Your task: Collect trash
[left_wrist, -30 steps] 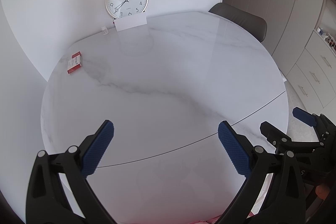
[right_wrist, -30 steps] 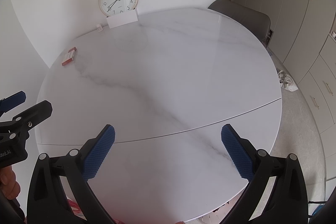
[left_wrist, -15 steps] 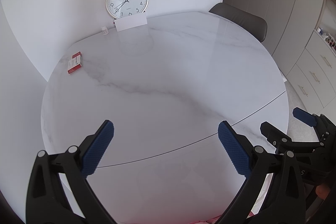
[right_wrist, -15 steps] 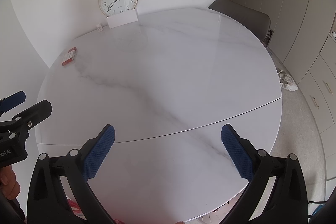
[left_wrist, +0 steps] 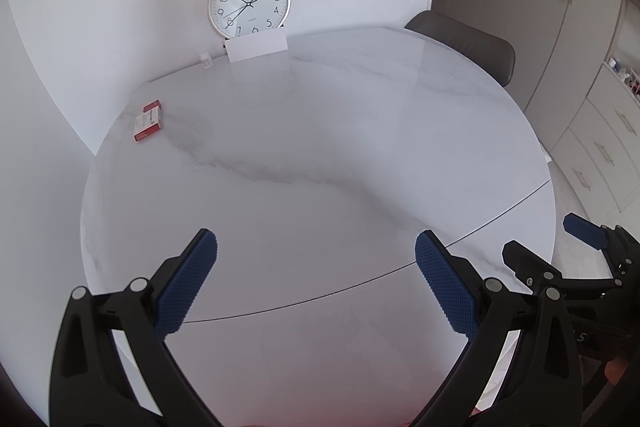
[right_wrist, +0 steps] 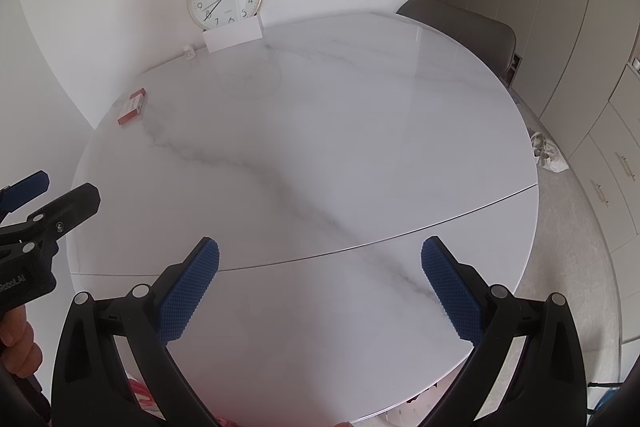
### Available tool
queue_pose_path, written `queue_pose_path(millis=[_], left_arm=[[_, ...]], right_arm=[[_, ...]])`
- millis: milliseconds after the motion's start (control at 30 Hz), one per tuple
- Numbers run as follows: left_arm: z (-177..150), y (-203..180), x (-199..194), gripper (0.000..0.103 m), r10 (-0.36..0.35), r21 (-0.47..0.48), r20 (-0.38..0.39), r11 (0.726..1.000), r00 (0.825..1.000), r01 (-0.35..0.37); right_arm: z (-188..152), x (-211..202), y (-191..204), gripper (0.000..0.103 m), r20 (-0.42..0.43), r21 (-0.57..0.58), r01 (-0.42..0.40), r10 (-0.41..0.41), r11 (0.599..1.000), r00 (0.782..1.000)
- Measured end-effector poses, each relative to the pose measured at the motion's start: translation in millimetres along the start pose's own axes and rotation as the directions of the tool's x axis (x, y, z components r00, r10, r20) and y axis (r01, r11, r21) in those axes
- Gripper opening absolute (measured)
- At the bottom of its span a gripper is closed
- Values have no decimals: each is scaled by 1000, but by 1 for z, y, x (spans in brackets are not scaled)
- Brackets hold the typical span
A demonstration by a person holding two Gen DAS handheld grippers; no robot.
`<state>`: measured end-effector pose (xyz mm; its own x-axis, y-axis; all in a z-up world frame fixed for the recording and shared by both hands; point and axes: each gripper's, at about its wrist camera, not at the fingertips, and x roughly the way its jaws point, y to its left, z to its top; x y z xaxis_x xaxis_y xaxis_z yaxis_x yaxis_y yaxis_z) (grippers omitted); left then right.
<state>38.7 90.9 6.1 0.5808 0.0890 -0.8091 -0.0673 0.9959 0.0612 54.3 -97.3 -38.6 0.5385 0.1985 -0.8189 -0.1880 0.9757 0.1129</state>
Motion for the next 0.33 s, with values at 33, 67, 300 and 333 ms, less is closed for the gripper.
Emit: queue_pose_path(millis=[33, 67, 300, 333], left_arm=[[0, 1, 1, 95, -4, -3, -7, 1000, 1000, 4], [0, 1, 2, 95, -11, -10, -14, 1000, 1000, 11], [1, 3, 4, 95, -25, -23, -33, 999, 999, 24], [0, 2, 5, 95, -33, -21, -37, 999, 999, 32]], right_arm=[[0, 0, 0, 100, -1, 0, 0, 0, 1000, 1000], [0, 0, 0, 100, -1, 0, -1, 1, 1000, 1000], [0, 1, 0, 100, -2, 2, -1, 1, 1000, 1000], [0, 1, 0, 100, -2, 3, -2, 2, 1000, 1000]])
